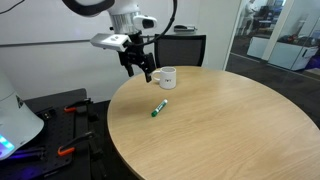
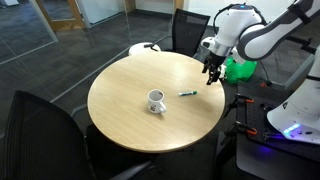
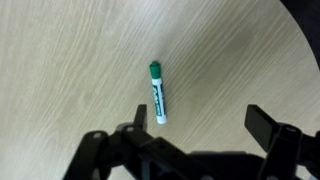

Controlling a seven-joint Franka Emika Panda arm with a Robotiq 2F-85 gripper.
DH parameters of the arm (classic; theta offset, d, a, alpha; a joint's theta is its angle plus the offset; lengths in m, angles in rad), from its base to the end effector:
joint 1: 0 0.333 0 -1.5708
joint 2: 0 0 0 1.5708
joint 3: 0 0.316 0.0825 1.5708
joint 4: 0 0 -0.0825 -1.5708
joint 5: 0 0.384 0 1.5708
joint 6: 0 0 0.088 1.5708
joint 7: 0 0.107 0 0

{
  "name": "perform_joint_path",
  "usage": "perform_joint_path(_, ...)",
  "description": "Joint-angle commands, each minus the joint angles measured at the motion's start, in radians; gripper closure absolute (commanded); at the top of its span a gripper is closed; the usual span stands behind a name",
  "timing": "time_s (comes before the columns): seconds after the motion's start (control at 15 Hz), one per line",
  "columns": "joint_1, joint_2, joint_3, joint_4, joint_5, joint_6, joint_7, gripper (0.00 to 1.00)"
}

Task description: Put the marker inside the mug cup

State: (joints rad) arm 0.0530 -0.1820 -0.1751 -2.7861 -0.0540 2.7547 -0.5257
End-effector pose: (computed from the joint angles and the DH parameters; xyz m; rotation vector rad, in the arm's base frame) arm 0.3919 -0.0430 0.2775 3.0148 0.6941 0.2220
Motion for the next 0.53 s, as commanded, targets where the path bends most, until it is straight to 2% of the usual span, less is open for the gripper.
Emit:
perform_joint_path(0.0, 0.001, 0.118, 0.016, 0.041, 0.027, 0.056, -0.031, 0.00)
perform_joint_path(0.27, -0.024, 0.227, 0.053, 0.084, 0.021, 0.067, -0.014, 0.00)
perform_joint_path(0.33, -0.030, 0.233, 0.065, 0.090, 0.024, 0.041, -0.023, 0.00)
perform_joint_path(0.4, -0.044, 0.185, 0.070, 0.059, 0.002, 0.034, 0.002, 0.00)
perform_joint_path(0.47, -0.048, 0.206, 0.079, 0.069, 0.000, 0.034, 0.003, 0.00)
